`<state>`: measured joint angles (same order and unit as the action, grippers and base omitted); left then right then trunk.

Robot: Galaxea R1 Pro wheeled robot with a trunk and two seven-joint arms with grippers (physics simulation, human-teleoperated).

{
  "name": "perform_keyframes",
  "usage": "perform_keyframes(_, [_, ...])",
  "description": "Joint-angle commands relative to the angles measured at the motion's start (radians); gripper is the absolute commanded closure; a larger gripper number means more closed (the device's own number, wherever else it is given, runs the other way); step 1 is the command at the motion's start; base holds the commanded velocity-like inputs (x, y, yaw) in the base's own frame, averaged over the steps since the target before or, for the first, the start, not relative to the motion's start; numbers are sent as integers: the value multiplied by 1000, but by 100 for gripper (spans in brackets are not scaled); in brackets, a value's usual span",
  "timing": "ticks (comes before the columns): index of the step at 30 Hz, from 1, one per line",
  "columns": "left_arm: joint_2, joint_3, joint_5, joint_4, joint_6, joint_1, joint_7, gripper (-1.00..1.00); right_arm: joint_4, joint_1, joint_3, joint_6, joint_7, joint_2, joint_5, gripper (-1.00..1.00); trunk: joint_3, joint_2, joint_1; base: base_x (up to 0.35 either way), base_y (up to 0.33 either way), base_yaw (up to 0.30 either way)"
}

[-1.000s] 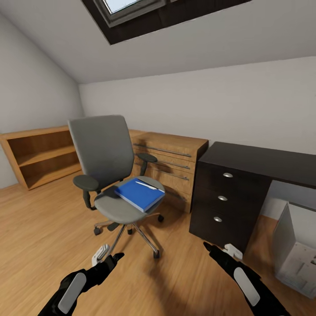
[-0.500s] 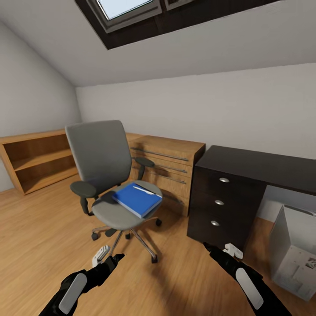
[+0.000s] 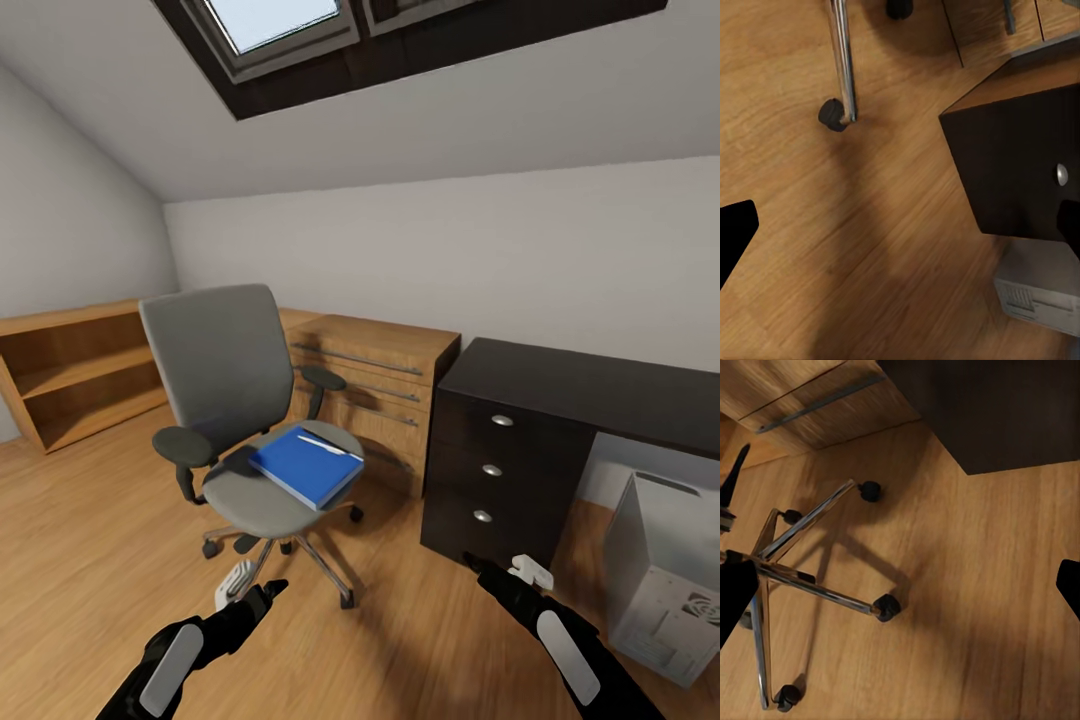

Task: In the bedroom, organize the workspace by keeping the computer under the desk, ensuring the monitor is on the desk, placing the keyboard on the desk next to the monitor, placing the mouse on the desk next to the keyboard, moving the folder from the swivel chair onto the desk next to the mouse, stacking the notebook on top of the folder with the pen on top of the notebook, and positioning the swivel chair next to the desk.

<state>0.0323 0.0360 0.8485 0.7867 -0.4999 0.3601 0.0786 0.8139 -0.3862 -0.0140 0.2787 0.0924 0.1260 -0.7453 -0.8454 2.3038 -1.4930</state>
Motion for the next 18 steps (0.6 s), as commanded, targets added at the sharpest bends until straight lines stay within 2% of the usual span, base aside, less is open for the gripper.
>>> perform_keyframes(1, [-1, 3, 1, -1, -6, 0, 3, -100, 1, 0, -1, 3, 0, 1, -7, -100, 2, -7, 4, 0, 0, -9])
perform_keyframes(18, [-3, 3, -1, -10, -5, 0, 3, -100, -1, 0, -2, 2, 1, 1, -7, -100, 55, -126, 69, 0, 0, -2])
